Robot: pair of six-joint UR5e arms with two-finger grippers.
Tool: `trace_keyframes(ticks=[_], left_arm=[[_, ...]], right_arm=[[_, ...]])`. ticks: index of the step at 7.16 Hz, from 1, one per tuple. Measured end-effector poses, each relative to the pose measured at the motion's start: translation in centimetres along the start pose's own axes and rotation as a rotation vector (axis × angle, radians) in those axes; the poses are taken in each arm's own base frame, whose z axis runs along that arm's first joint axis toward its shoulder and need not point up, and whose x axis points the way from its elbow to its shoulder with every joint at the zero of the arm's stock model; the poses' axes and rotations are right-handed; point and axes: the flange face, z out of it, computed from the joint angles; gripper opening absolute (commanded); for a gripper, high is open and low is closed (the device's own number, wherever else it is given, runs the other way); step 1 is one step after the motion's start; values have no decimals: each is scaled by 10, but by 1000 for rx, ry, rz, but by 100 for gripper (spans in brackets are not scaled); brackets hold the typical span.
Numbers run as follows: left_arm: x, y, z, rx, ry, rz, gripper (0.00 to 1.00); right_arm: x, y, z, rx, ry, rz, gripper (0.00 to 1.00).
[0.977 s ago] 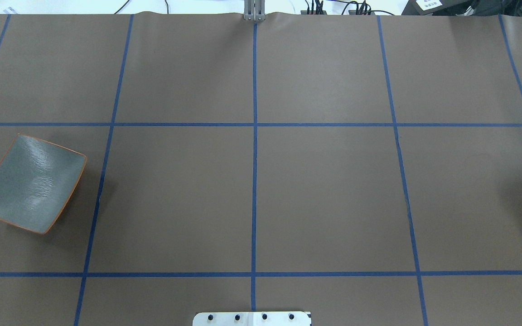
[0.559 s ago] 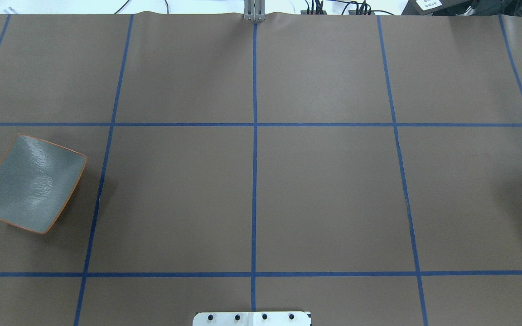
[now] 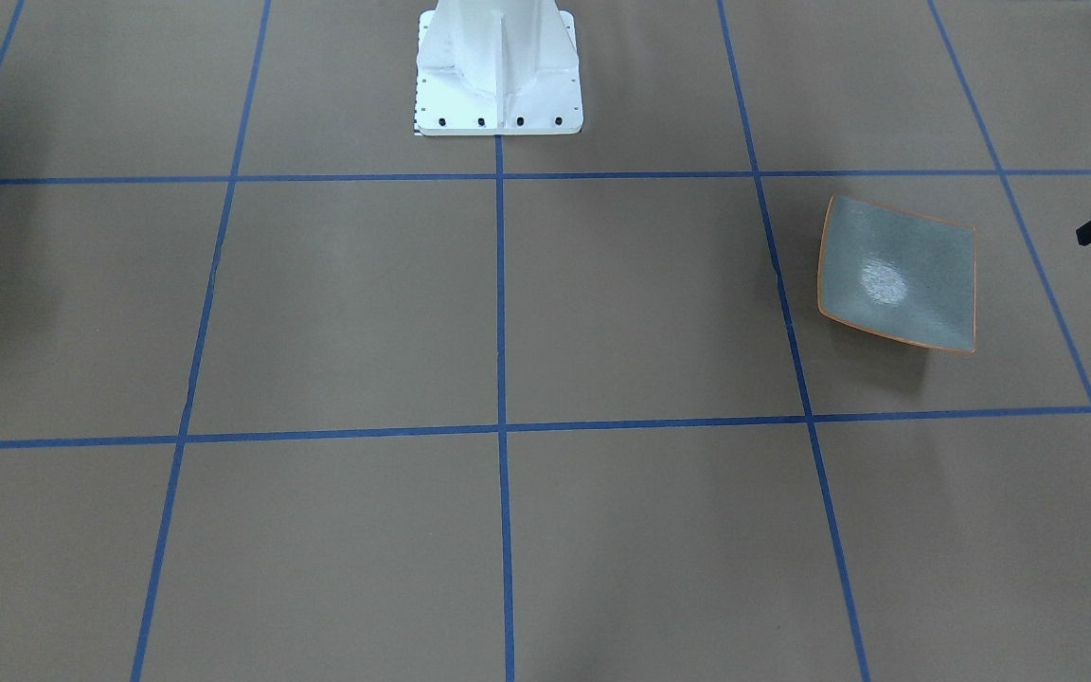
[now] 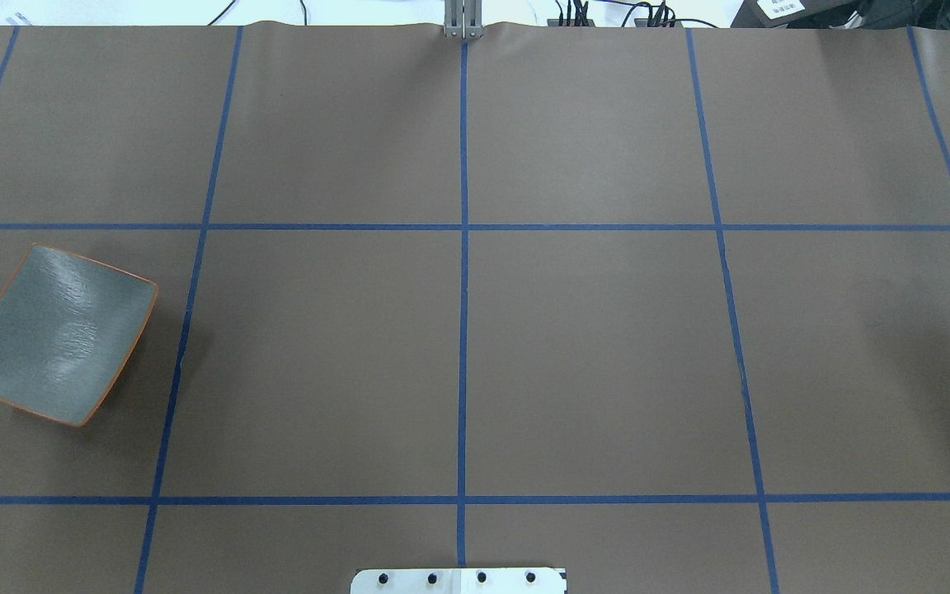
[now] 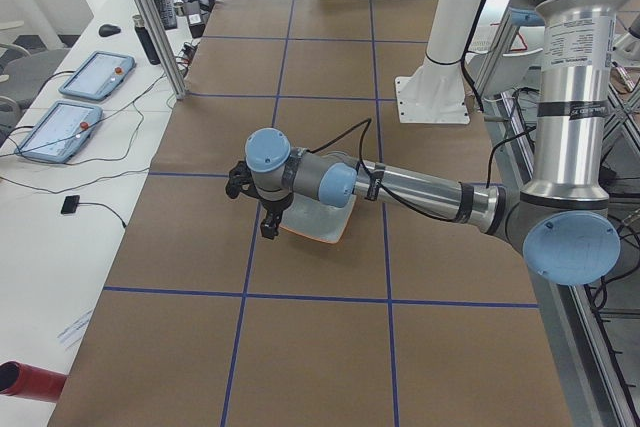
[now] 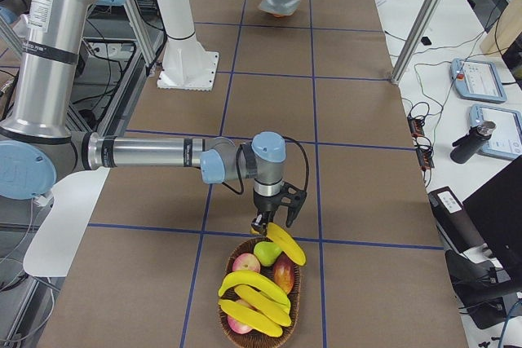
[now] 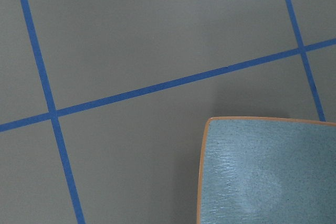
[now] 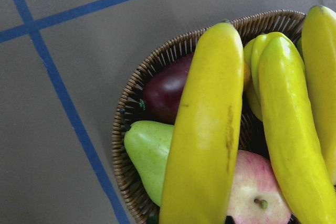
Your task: Transfer all bananas from basket to plate
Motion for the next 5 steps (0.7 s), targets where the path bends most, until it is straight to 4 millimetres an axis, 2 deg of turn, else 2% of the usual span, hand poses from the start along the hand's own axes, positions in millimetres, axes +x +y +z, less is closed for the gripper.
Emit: trace_keyframes(ticks=[1, 2, 3, 4, 5], left_arm=[[1, -2, 2, -3, 1, 4, 100], [5, -8, 6, -7, 3, 13, 99], [14, -21, 8, -6, 7, 10, 99], [31, -44, 10, -3, 15, 1, 99], [53, -73, 16, -3, 25, 4, 99]], right_arm=[[-33, -12, -15, 11, -60, -31, 0], [-86, -25, -28, 17, -119, -76, 0], [-153, -31, -38, 25, -162, -112, 0], [-224, -26, -49, 42, -198, -130, 0], [-283, -15, -62, 59, -234, -151, 0]])
